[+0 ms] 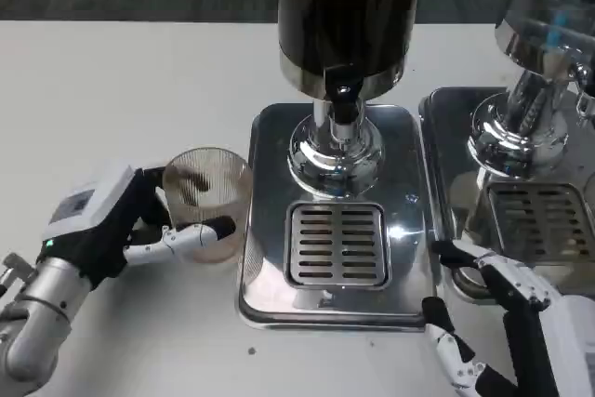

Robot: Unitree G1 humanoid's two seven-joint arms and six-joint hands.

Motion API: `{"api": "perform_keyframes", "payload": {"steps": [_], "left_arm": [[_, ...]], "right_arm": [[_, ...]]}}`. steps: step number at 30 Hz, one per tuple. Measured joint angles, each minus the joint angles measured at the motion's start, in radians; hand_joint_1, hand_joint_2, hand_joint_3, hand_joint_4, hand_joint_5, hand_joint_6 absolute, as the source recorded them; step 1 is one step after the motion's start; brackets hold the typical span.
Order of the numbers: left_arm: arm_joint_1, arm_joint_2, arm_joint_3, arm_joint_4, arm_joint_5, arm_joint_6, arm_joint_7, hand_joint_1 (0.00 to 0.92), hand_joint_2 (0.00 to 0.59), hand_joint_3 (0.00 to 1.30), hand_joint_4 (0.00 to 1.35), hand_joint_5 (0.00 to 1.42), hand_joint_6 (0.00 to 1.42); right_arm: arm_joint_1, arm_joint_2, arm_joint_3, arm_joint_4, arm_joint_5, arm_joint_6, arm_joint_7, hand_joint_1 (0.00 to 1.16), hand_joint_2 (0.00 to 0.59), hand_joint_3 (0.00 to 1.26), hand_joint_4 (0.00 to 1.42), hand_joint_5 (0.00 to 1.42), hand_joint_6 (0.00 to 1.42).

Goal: Grasp the cup under the faucet to collect the drink, then remove the cup.

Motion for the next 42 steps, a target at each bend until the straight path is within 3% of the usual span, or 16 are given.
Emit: {"api": "perform_keyframes", "payload": {"steps": [11, 18, 31, 42], "left_arm": [[0.011, -0.005, 0.0, 0.0, 0.003, -0.001, 0.048, 0.23, 0.168, 0.56, 0.65, 0.92, 1.14], [0.038, -0.003, 0.0, -0.005, 0.006, -0.007, 0.102, 0.23, 0.169, 0.56, 0.66, 0.92, 1.14], [0.095, 0.045, 0.016, -0.081, 0.012, -0.045, 0.19, 0.218, 0.172, 0.56, 0.66, 0.92, 1.14], [0.114, 0.036, 0.029, -0.181, 0.014, -0.073, 0.193, 0.216, 0.173, 0.56, 0.66, 0.92, 1.15]], "right_arm": [[-0.001, 0.001, 0.0, -0.001, 0.002, 0.0, 0.006, 0.41, 0.408, 0.38, 0.44, 0.36, 0.33], [-0.016, 0.001, 0.002, 0.007, 0.016, -0.006, 0.006, 0.42, 0.418, 0.38, 0.44, 0.37, 0.33], [-0.032, 0.002, 0.011, 0.021, 0.024, -0.015, 0.006, 0.43, 0.42, 0.38, 0.44, 0.37, 0.31], [-0.028, 0.004, 0.014, 0.021, 0.036, -0.015, 0.006, 0.44, 0.42, 0.38, 0.44, 0.37, 0.29]]}}
